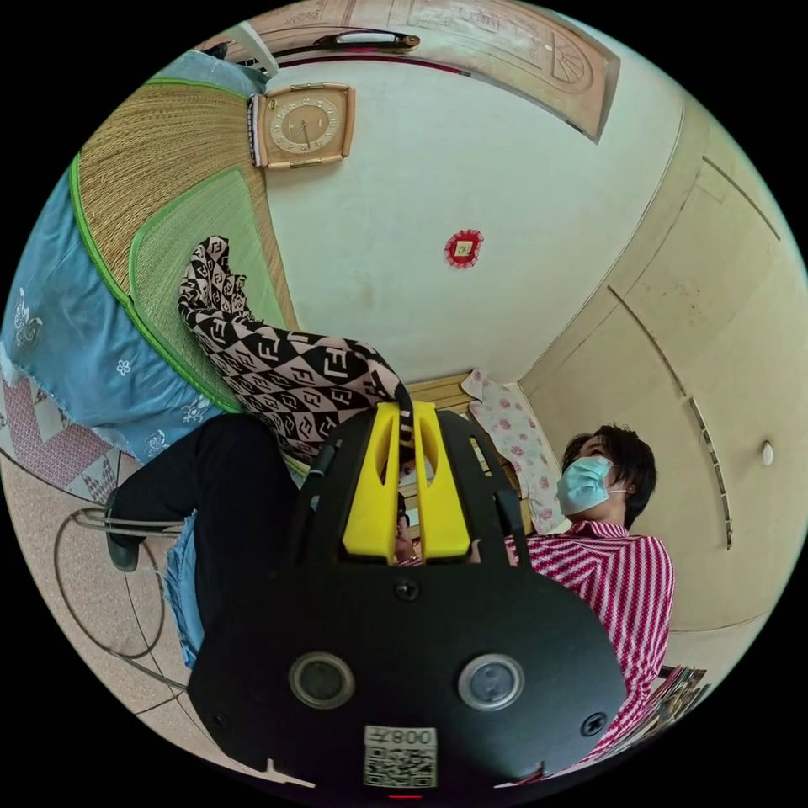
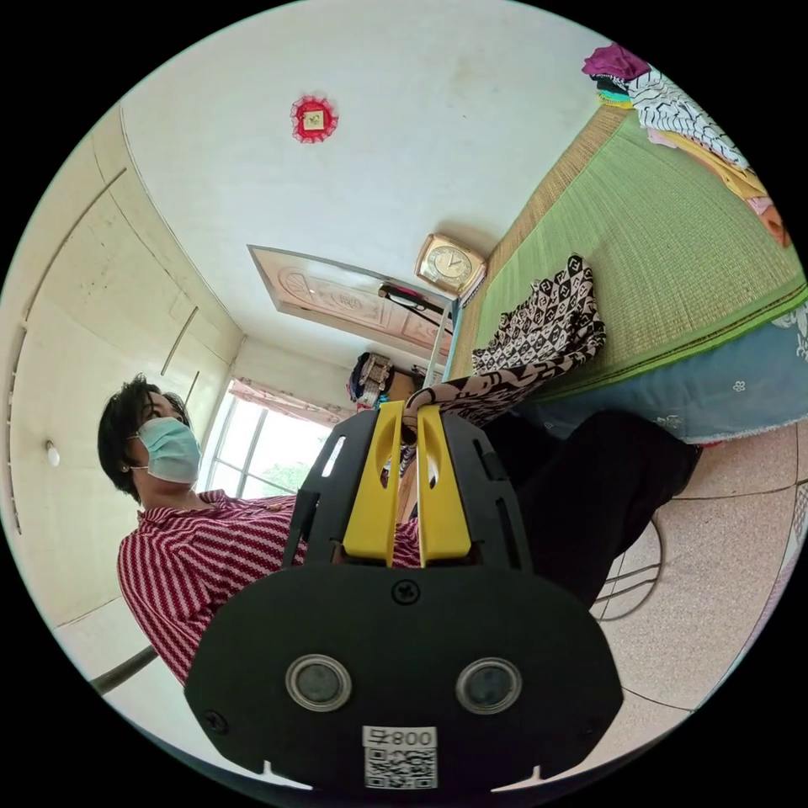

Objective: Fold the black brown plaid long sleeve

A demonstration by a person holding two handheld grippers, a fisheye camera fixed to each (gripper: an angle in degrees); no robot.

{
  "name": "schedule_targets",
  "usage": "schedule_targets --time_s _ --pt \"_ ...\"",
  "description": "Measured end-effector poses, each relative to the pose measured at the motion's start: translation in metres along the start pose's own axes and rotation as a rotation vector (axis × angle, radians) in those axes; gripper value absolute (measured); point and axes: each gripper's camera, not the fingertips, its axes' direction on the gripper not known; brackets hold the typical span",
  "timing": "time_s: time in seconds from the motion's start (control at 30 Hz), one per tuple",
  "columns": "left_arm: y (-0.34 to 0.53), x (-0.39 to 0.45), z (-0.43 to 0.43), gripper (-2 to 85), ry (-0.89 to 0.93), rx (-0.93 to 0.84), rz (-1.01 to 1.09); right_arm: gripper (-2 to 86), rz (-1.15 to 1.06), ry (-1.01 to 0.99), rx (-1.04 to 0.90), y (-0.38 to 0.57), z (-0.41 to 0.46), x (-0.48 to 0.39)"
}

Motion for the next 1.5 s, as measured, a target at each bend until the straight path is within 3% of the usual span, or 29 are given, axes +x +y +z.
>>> schedule_targets --time_s 0.73,1.5 --pt "0.030 0.001 -0.003 2.8 0.008 0.008 -0.007 1.9 -0.007 -0.015 0.001 -0.004 -0.002 -0.004" --pt "0.060 0.063 0.015 2.8 0.056 0.017 0.027 1.9 -0.033 -0.029 0.021 -0.004 -0.009 -0.003"
